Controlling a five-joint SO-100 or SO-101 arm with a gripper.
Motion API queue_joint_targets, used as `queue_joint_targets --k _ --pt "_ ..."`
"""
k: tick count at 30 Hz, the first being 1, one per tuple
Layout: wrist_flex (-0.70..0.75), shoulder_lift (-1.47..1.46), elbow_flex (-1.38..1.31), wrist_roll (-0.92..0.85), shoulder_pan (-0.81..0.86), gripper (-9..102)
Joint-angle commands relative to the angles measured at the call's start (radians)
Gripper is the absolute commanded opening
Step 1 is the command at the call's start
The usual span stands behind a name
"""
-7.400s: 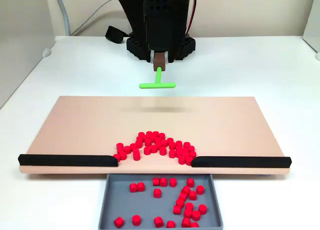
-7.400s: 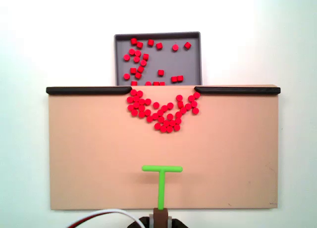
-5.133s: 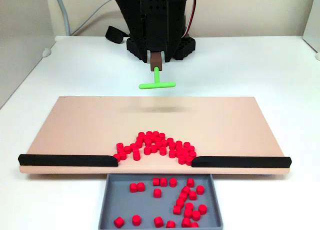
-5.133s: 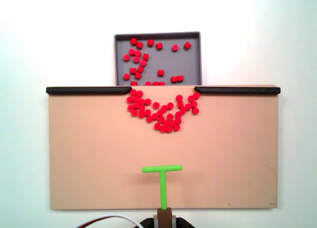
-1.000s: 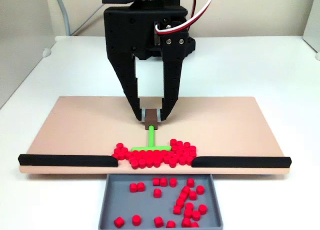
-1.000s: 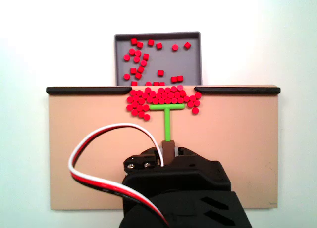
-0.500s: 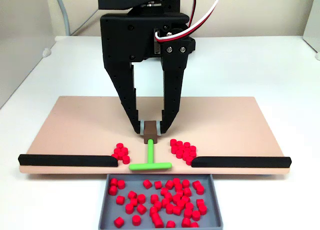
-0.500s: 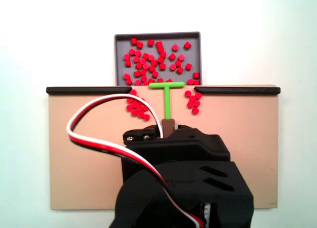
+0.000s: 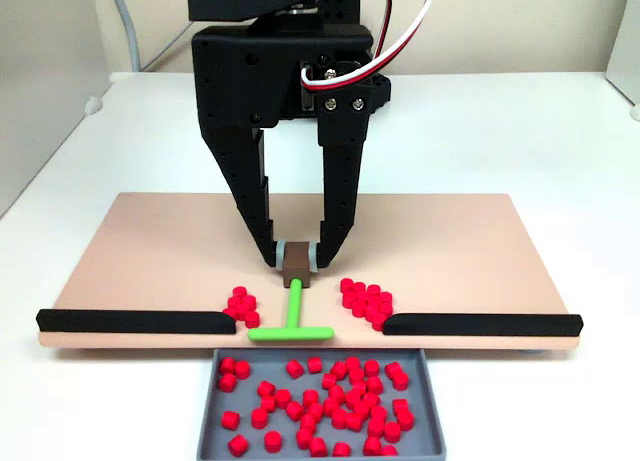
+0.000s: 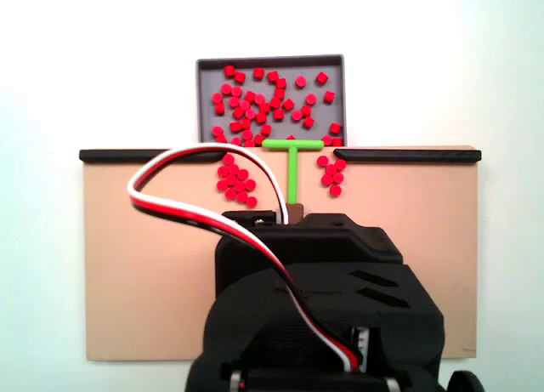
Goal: Push granules from bottom to the grey container
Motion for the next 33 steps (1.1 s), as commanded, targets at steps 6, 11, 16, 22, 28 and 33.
queue_joint_targets --k 6,11,16,22,28,33 --pt "0.098 0.107 -0.094 0.089 -0.038 0" --pt "0.16 0.184 -0.094 0.112 -0.052 0" --pt "0.209 0.282 -0.026 0.097 -0.051 0" --pt "0.21 0.407 0.13 0.025 -0.032 0" --pt "0.21 0.529 0.278 -0.011 -0.018 0" --pt "0.204 0.598 0.359 -0.021 -0.003 0"
